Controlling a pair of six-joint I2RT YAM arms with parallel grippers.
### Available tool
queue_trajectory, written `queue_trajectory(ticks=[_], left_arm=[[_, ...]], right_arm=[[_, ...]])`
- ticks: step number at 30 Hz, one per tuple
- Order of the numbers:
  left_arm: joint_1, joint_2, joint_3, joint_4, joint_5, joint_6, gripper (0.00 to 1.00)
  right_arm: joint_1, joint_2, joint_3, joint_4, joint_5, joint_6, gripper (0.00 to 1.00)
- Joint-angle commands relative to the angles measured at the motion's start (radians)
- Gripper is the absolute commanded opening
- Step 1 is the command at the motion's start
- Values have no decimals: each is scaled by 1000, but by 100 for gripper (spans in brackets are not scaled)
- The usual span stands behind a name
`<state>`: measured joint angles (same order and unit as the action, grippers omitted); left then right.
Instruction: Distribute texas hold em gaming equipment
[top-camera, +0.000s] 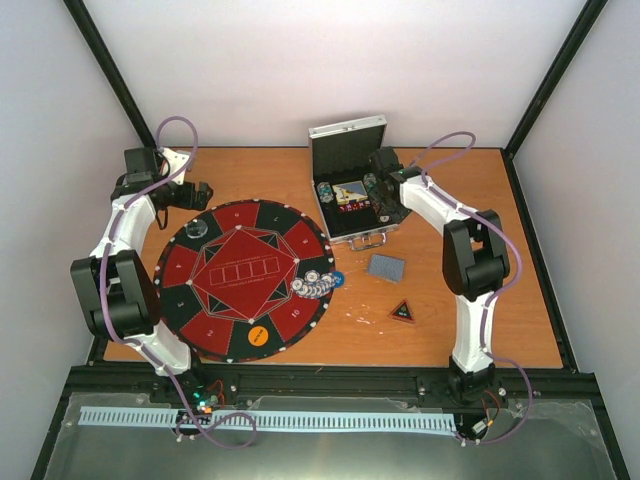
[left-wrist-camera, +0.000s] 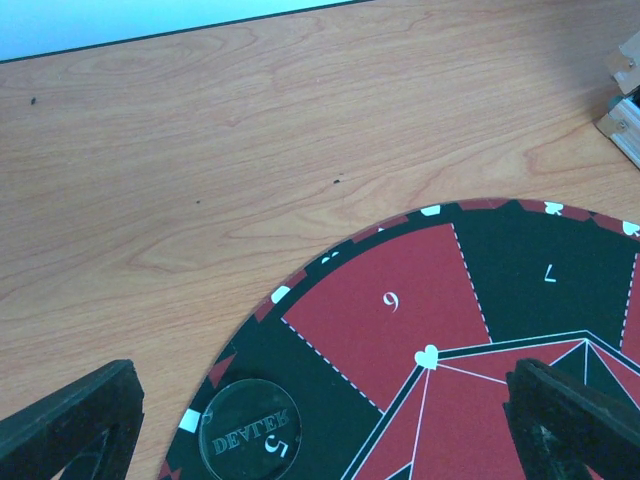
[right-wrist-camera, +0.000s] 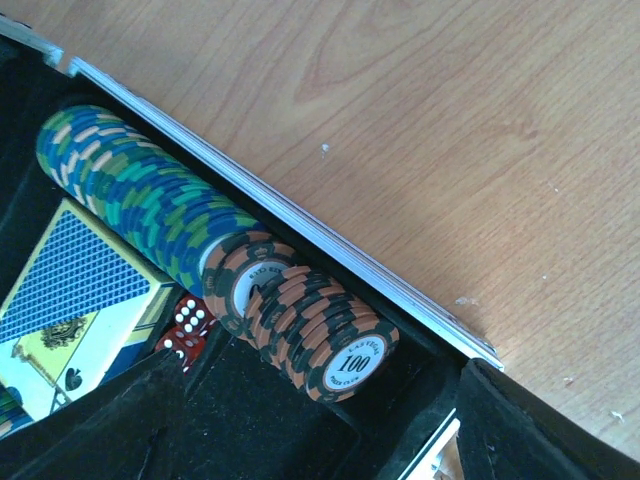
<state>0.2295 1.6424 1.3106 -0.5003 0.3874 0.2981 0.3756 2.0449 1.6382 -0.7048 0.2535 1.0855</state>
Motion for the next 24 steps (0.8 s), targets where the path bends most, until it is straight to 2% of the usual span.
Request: queue_trajectory(ticks=[1, 7, 15, 24], left_arm=[[8, -19, 2, 19, -2, 6, 100], [8, -18, -2, 18, -4, 10, 100], [8, -17, -1, 21, -25, 18, 100], [8, -6, 0, 22, -24, 18, 100]], right_arm=[[8, 29, 14, -30, 29, 63, 73], [12, 69, 74, -43, 44, 39, 73], [13, 97, 58, -36, 32, 85, 70], [14, 157, 93, -21, 2, 43, 69]])
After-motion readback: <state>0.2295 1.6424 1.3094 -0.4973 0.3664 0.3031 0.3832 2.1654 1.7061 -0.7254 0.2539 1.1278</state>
